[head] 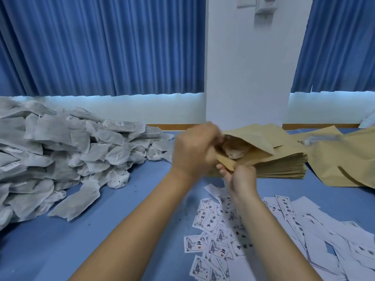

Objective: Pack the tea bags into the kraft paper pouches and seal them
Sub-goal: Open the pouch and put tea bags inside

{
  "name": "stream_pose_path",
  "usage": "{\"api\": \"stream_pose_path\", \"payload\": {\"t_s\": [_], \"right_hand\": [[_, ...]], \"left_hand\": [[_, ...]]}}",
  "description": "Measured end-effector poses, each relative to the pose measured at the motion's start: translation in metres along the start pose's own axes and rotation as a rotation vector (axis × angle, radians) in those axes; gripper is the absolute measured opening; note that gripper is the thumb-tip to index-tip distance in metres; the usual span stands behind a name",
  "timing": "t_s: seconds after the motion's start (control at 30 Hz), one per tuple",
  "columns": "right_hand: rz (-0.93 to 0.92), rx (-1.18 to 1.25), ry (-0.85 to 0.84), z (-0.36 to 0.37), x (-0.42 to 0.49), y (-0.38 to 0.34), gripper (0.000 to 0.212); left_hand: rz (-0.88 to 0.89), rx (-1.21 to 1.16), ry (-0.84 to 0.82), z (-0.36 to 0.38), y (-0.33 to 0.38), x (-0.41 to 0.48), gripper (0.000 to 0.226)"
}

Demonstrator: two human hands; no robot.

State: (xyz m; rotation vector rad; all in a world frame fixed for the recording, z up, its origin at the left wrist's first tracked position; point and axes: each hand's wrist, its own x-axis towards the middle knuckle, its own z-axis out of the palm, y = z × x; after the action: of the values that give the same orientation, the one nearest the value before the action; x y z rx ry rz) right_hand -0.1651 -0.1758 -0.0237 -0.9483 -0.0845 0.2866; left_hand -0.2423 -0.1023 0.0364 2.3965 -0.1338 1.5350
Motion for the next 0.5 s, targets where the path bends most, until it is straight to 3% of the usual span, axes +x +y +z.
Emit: {"api": "stream_pose_path", "payload": {"t_s": [0.07, 0.1, 0.17, 0.23, 0.3, 0.5], "right_hand": [[0.004, -0.037, 0.025, -0.004, 0.009, -0.003, 0.033], [0.009, -0.054, 0.026, -0.003, 0.013, -0.004, 0.030], [0.043, -0.061, -0.012, -0.005, 0.016, 0.003, 0.022], [0.081, -0.043, -0.046, -0.011, 0.021, 0.010, 0.019], [0.079, -0.005, -0.057, -0.016, 0.027, 0.013, 0.020], [0.036, 0.019, -0.075, -0.027, 0.040, 0.019, 0.021]], "left_hand": [[-0.206, 0.085, 0.143, 0.003, -0.043, -0.005, 0.023], [-0.349, 0.209, 0.081, 0.004, -0.069, -0.007, 0.026], [-0.565, 0.499, -0.282, 0.015, -0.125, -0.020, 0.036], [-0.587, 0.671, -0.612, 0.026, -0.171, -0.043, 0.047], [-0.600, 0.728, -0.782, 0.035, -0.206, -0.056, 0.056], [-0.763, 0.683, -0.894, 0.074, -0.247, -0.061, 0.058]]}}
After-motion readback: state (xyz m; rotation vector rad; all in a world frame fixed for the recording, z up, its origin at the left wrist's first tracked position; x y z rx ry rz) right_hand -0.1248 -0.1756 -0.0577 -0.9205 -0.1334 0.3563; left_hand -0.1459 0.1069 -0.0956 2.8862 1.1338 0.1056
